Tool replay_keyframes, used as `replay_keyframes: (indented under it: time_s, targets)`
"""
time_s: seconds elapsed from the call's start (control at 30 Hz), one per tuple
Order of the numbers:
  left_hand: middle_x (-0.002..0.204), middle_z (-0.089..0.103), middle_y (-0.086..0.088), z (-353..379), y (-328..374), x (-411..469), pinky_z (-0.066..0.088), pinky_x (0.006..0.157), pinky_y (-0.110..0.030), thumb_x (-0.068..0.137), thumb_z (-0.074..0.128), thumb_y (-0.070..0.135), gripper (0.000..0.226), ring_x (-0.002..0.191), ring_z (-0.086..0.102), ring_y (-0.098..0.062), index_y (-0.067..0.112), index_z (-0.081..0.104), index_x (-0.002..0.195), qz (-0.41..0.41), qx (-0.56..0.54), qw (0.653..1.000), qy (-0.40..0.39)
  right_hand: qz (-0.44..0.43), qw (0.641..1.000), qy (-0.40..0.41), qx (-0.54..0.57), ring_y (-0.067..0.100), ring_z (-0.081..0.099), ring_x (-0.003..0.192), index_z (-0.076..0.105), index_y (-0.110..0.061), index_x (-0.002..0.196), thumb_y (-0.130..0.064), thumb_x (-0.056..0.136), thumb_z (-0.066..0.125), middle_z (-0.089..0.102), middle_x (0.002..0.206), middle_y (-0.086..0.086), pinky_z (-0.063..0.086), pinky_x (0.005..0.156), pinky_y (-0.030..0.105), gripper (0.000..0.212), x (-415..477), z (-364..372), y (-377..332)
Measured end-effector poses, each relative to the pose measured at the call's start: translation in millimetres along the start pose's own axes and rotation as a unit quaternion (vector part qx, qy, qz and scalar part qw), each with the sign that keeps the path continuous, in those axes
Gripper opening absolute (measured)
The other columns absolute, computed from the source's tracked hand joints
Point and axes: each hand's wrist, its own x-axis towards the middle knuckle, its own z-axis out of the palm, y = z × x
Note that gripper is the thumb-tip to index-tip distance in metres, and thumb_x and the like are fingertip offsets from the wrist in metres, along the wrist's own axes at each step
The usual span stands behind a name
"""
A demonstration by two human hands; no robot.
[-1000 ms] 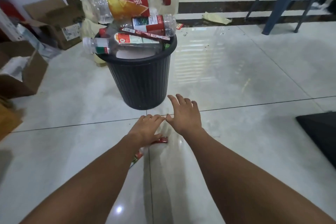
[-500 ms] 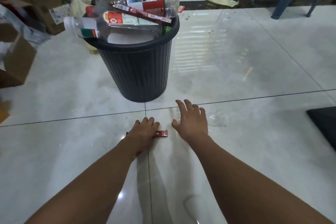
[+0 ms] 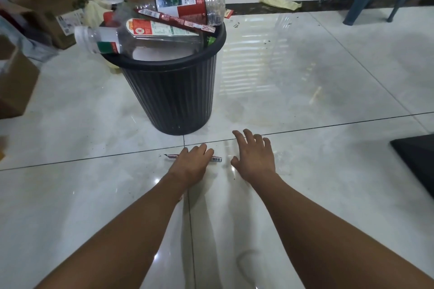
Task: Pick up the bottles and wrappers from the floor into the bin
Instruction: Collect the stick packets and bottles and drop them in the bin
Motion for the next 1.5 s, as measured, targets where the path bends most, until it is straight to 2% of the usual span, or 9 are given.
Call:
replay_keyframes:
  time_s: [0.23, 0.37, 0.47, 0.6, 0.73, 0.87, 1.03, 1.3, 1.5]
  targets:
    - [0.113, 0.052, -0.004, -23.2, 11.4, 19.5, 0.035, 0.088, -0.038, 0.091, 0.036, 0.006, 0.026, 0.108, 0.047, -0.025, 0.017, 0.042, 0.114, -0.039, -0.003, 0.998, 0.043, 0.009, 1.0, 0.01, 0.002, 0.026, 0.031, 0.131, 0.02, -0.023, 0.147, -0.033, 0.09, 0.052, 0.027, 0.149, 0.002, 0.018, 0.11, 0.04, 0.067, -0.4, -4.4, 10.9]
    - [0.106, 0.056, -0.005, -37.7, 24.9, 30.9, 0.035, 0.076, -0.035, 0.093, 0.038, 0.008, 0.014, 0.099, 0.052, -0.026, 0.015, 0.043, 0.104, -0.028, -0.001, 0.998, 0.062, 0.027, 0.999, 0.003, -0.024, 0.026, 0.029, 0.133, 0.018, -0.024, 0.148, -0.025, 0.086, 0.057, 0.025, 0.15, 0.003, 0.016, 0.111, 0.041, 0.073, -2.1, -4.9, 28.9]
    - [0.103, 0.057, -0.005, -44.5, 33.8, 37.8, 0.032, 0.07, -0.034, 0.095, 0.04, 0.011, 0.011, 0.097, 0.054, -0.027, 0.014, 0.045, 0.104, -0.017, 0.009, 0.997, 0.072, 0.03, 0.997, -0.03, -0.064, 0.027, 0.022, 0.137, 0.013, -0.027, 0.148, -0.014, 0.081, 0.06, 0.018, 0.153, 0.003, 0.012, 0.113, 0.043, 0.082, -4.5, -1.9, 44.5]
    - [0.103, 0.058, -0.006, -48.1, 44.4, 40.9, 0.029, 0.068, -0.034, 0.096, 0.04, 0.017, 0.011, 0.098, 0.053, -0.029, 0.012, 0.046, 0.104, -0.005, 0.012, 0.997, 0.081, 0.02, 0.988, -0.097, -0.117, 0.029, 0.005, 0.145, 0.006, -0.027, 0.15, -0.015, 0.081, 0.064, 0.006, 0.158, 0.004, 0.004, 0.116, 0.047, 0.091, -7.0, 1.7, 65.2]
    - [0.101, 0.058, -0.007, -47.9, 46.6, 40.6, 0.029, 0.068, -0.034, 0.096, 0.041, 0.019, 0.01, 0.095, 0.053, -0.029, 0.012, 0.046, 0.101, -0.002, -0.01, 0.996, 0.087, 0.037, 0.981, -0.141, -0.132, 0.033, -0.003, 0.145, 0.001, -0.03, 0.151, -0.015, 0.09, 0.053, 0.002, 0.159, 0.002, 0.004, 0.116, 0.05, 0.081, -10.3, 9.4, 78.3]
    - [0.101, 0.057, -0.007, -45.6, 47.3, 39.0, 0.03, 0.068, -0.034, 0.096, 0.04, 0.018, 0.01, 0.095, 0.053, -0.029, 0.012, 0.046, 0.101, -0.016, -0.037, 0.996, 0.079, 0.059, 0.983, -0.145, -0.099, 0.033, 0.025, 0.134, 0.017, -0.03, 0.147, -0.007, 0.086, 0.054, 0.034, 0.144, 0.002, 0.031, 0.101, 0.037, 0.074, -15.6, 18.2, 80.6]
    - [0.102, 0.057, -0.007, -43.8, 41.2, 32.4, 0.029, 0.068, -0.033, 0.095, 0.04, 0.017, 0.011, 0.094, 0.053, -0.029, 0.012, 0.045, 0.103, -0.028, -0.044, 0.996, 0.077, 0.053, 0.986, -0.119, -0.101, 0.025, 0.043, 0.119, 0.04, -0.02, 0.129, -0.018, 0.088, 0.054, 0.054, 0.122, 0.0, 0.031, 0.095, 0.035, 0.044, -12.5, 22.8, 64.7]
    - [0.104, 0.059, -0.006, -65.7, 22.8, 18.6, 0.038, 0.073, -0.035, 0.094, 0.042, 0.017, 0.011, 0.096, 0.055, -0.028, 0.012, 0.047, 0.102, -0.062, -0.031, 0.994, 0.09, 0.046, 0.998, -0.045, -0.013, 0.027, 0.049, 0.112, 0.044, -0.013, 0.123, -0.018, 0.085, 0.054, 0.058, 0.115, 0.005, 0.033, 0.089, 0.035, 0.04, 5.3, -8.9, 19.5]
    - [0.107, 0.057, -0.006, -107.9, 13.8, 6.6, 0.036, 0.073, -0.035, 0.095, 0.041, 0.017, 0.013, 0.098, 0.054, -0.027, 0.013, 0.047, 0.105, -0.056, -0.022, 0.991, 0.121, 0.039, 0.997, 0.042, 0.057, 0.025, 0.051, 0.106, 0.044, -0.018, 0.123, -0.026, 0.086, 0.056, 0.058, 0.113, 0.003, 0.035, 0.081, 0.034, 0.04, 3.5, -50.1, -2.9]
